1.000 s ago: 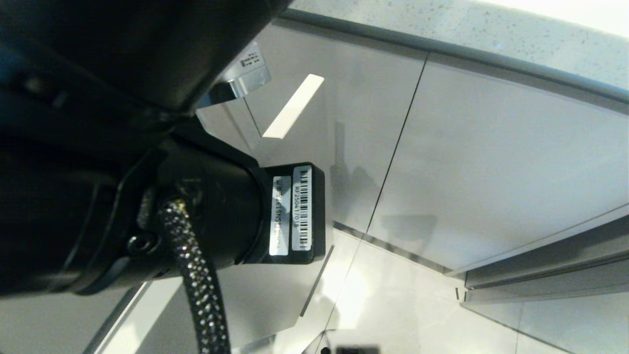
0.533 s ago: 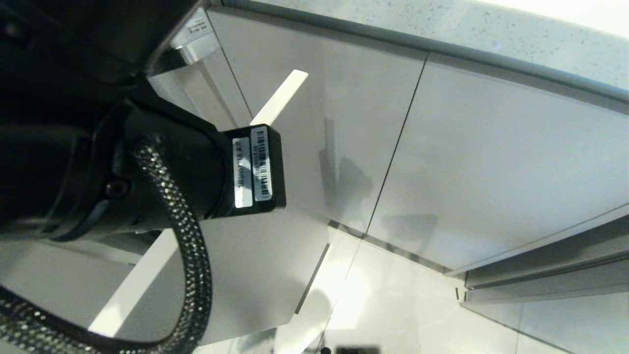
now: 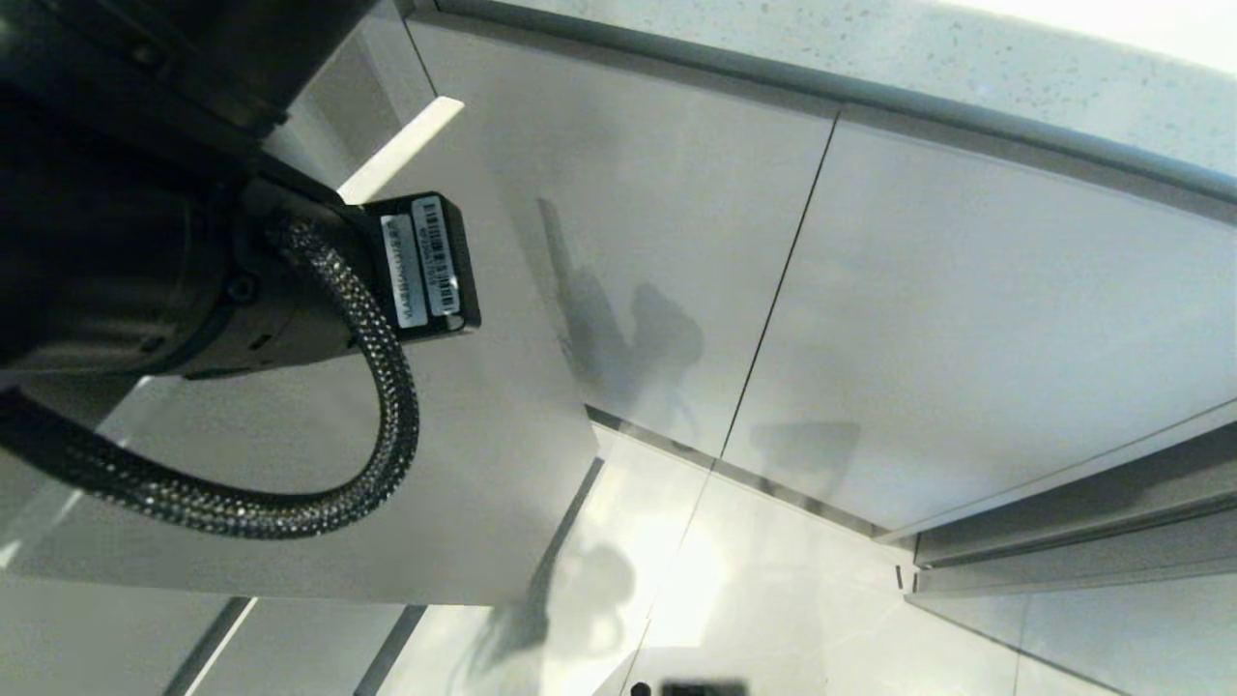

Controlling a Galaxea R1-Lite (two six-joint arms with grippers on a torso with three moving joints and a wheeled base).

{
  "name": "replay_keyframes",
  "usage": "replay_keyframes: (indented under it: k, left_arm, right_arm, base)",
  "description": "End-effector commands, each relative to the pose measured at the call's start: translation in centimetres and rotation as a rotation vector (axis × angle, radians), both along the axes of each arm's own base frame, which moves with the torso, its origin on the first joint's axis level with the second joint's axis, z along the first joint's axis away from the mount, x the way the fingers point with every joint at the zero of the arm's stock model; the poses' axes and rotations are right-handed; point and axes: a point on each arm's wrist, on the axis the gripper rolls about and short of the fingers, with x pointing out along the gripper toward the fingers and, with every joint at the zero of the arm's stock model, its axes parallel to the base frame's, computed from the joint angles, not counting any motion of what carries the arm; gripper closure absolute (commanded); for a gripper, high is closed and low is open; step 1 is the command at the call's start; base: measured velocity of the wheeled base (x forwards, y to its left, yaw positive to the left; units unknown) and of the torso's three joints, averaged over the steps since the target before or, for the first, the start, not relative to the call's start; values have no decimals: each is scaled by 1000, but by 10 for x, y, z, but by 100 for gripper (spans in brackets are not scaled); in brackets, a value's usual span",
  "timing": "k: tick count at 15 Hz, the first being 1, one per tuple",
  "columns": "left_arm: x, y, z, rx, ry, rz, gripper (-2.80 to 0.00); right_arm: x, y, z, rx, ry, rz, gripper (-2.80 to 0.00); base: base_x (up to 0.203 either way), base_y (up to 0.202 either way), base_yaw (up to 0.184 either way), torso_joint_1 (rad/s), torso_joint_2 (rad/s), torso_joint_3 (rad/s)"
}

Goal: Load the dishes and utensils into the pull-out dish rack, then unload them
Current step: Close the cupboard

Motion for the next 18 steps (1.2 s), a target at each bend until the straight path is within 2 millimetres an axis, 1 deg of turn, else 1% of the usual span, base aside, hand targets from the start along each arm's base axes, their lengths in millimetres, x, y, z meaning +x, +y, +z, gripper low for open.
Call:
replay_keyframes:
  k: [1,7,10,11,14,18]
  left_arm:
    - [7,7,1,7,-21,63,0]
    - [28,25,3,52,-78,244,0]
    - [43,43,5,84,-107,382,0]
    - [44,45,5,89,-112,395,0]
    - [52,60,7,108,-124,482,0]
    - [67,81,8,160,-154,643,0]
  right_arm:
    - [0,0,0,0,2,0,0]
    - [0,0,0,0,2,0,0]
    - [0,0,0,0,2,0,0]
    - [0,0,0,0,2,0,0]
    - [0,0,0,0,2,0,0]
    - [0,0,0,0,2,0,0]
  base:
    - [0,0,0,0,0,0]
    - [0,0,0,0,0,0]
    - [0,0,0,0,0,0]
    - [0,0,0,0,0,0]
    - [0,0,0,0,0,0]
    - [0,0,0,0,0,0]
